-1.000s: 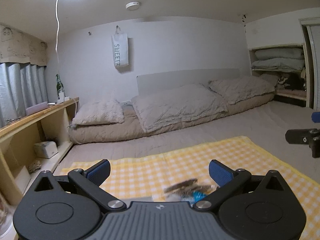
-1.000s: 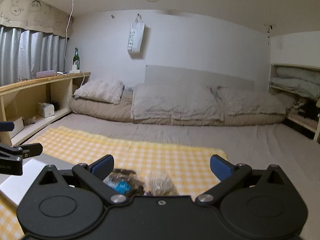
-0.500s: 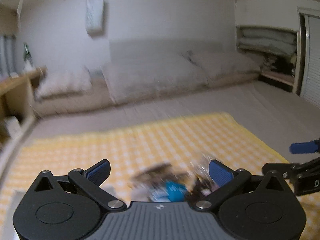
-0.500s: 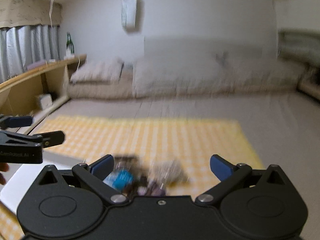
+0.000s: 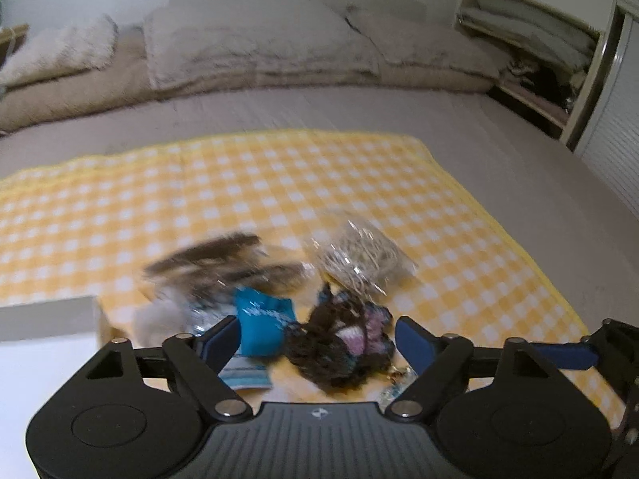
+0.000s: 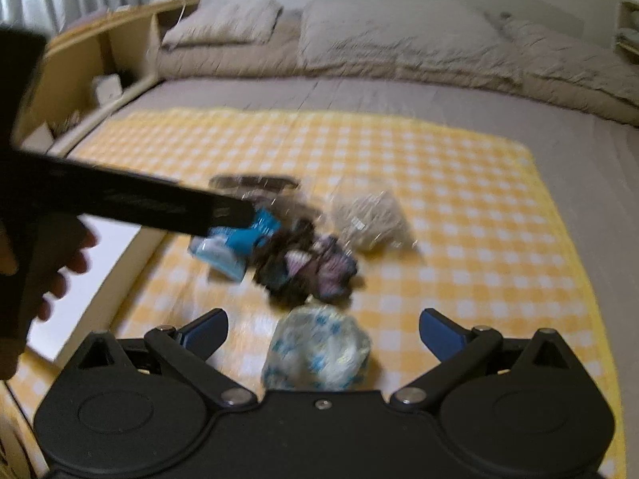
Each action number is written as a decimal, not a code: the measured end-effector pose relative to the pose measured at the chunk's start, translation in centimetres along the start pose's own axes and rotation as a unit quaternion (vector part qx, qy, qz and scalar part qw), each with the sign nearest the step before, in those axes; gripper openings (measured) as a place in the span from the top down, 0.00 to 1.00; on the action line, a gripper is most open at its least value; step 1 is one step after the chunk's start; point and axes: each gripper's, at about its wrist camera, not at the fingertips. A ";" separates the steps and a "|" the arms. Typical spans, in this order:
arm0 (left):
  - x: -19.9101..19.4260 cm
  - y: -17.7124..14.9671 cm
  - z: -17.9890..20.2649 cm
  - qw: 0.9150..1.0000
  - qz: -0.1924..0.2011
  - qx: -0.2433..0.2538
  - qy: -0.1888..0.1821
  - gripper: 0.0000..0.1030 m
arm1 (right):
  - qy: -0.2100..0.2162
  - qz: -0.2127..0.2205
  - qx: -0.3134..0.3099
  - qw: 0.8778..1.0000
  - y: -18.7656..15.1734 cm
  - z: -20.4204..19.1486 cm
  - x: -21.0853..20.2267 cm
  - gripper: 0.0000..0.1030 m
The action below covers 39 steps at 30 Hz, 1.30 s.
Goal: Organize soft objects
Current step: 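Grasp the crocheted yarn bundle with the left gripper while the right gripper grasps the floral pouch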
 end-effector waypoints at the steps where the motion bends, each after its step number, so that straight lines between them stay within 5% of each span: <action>1: 0.6 -0.1 0.2 1.000 -0.006 0.000 -0.006 0.20 | 0.003 -0.009 -0.004 1.000 -0.2 -0.2 0.4 0.00; 11: 5.3 -0.4 0.6 1.000 -0.023 0.005 -0.005 0.22 | 0.005 -0.064 -0.026 0.998 -1.4 -1.5 3.7 0.00; 15: 6.6 -0.6 0.0 0.999 -0.037 -0.009 -0.012 0.42 | -0.001 -0.068 -0.033 0.997 -1.4 -1.7 4.4 0.01; 23: 6.5 -0.5 0.0 0.999 -0.037 -0.005 -0.023 0.54 | -0.005 -0.082 -0.027 0.996 -1.1 -0.9 5.5 0.03; 29: 5.8 -0.5 0.4 0.999 -0.037 0.009 -0.024 0.63 | -0.004 -0.095 -0.033 0.995 -0.9 -0.8 6.3 0.23; 33: 5.2 -0.6 0.3 0.999 -0.036 0.010 -0.021 0.85 | -0.001 -0.110 -0.032 0.993 -0.7 -0.2 6.4 0.48; 39: 4.8 -0.8 0.6 0.999 -0.040 0.022 -0.018 0.85 | 0.008 -0.114 -0.024 0.993 -0.7 0.1 5.4 0.64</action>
Point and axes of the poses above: each gripper's, at about its wrist camera, not at the fingertips, and x roughly the way its jaws point, z to its right, y to its top, and after that the axes turned 11 degrees about x, right-handed
